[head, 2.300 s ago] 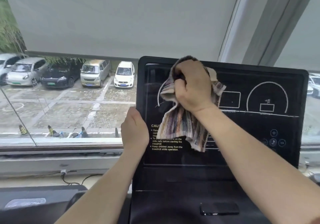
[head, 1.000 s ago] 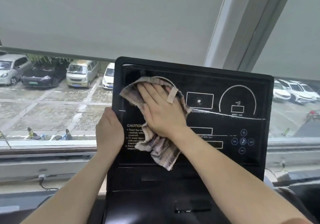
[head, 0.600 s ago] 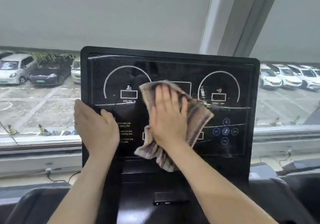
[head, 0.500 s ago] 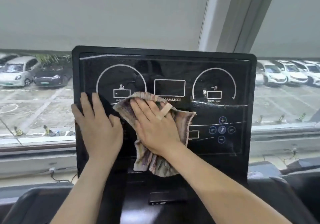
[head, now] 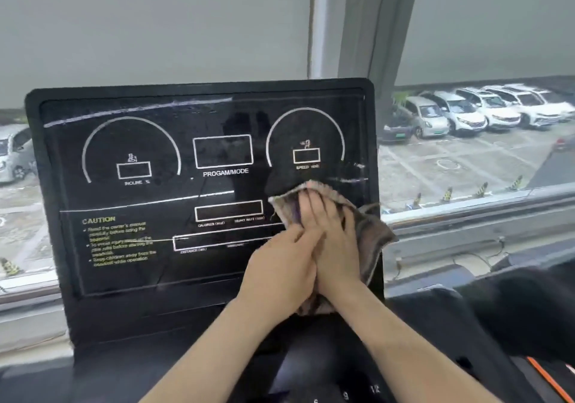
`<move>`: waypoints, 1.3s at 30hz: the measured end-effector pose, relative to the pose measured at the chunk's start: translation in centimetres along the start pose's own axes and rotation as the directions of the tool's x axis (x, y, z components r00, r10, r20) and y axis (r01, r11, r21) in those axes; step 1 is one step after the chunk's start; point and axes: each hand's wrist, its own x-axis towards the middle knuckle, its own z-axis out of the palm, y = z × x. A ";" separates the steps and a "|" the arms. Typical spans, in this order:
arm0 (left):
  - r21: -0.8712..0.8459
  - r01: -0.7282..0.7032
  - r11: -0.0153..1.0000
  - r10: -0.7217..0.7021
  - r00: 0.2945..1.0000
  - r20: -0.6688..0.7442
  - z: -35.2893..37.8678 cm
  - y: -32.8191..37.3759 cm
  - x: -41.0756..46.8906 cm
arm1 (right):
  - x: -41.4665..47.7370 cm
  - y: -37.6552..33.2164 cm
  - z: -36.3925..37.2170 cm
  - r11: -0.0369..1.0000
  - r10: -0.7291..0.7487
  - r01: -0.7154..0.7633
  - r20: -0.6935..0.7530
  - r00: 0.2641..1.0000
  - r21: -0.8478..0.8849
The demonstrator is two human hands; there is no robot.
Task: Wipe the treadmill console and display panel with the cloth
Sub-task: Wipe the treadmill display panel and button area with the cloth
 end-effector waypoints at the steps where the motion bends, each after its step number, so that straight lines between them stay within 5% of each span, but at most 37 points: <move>1: -0.015 0.015 1.000 -0.015 0.999 0.037 0.7 0.5 -0.5 | -1.7 0.3 0.4 1.000 -0.003 0.002 0.018 1.000 0.018; 5: -0.101 0.042 0.994 -0.041 0.999 0.015 1.4 1.7 -0.3 | -1.5 1.8 0.0 0.988 -0.099 0.087 0.096 0.990 0.126; 7: -0.109 -0.020 0.994 0.013 0.998 -0.061 0.7 1.8 1.6 | 2.4 3.1 -1.3 0.986 -0.107 0.105 0.007 0.994 0.132; 12: -0.001 -0.137 0.991 0.134 0.971 -0.198 -3.2 1.9 10.4 | 15.6 4.4 -5.9 0.986 0.163 -0.155 -0.191 0.968 0.057; 17: 0.181 -0.186 0.966 0.231 0.933 -0.275 -5.0 1.5 15.3 | 19.8 5.0 -8.0 0.828 0.396 -0.303 -0.110 0.912 0.472; 19: 0.226 -0.247 0.942 0.306 0.908 -0.286 -2.8 1.5 13.6 | 17.2 4.7 -7.4 0.804 0.446 -0.333 -0.128 0.886 0.493; 28: 0.263 -0.497 0.827 0.472 0.868 0.157 5.9 3.3 1.7 | -1.8 6.2 -0.3 0.694 0.550 -0.506 0.078 0.832 0.511; 33: 0.226 -0.517 0.826 0.525 0.851 0.029 4.2 1.4 5.2 | 2.2 7.3 -1.5 0.749 0.468 -0.436 0.067 0.881 0.498; 39: 0.245 -0.327 0.913 0.385 0.889 -0.249 -1.3 0.7 13.2 | 15.5 6.8 -6.2 0.752 0.440 -0.328 -0.064 0.896 0.571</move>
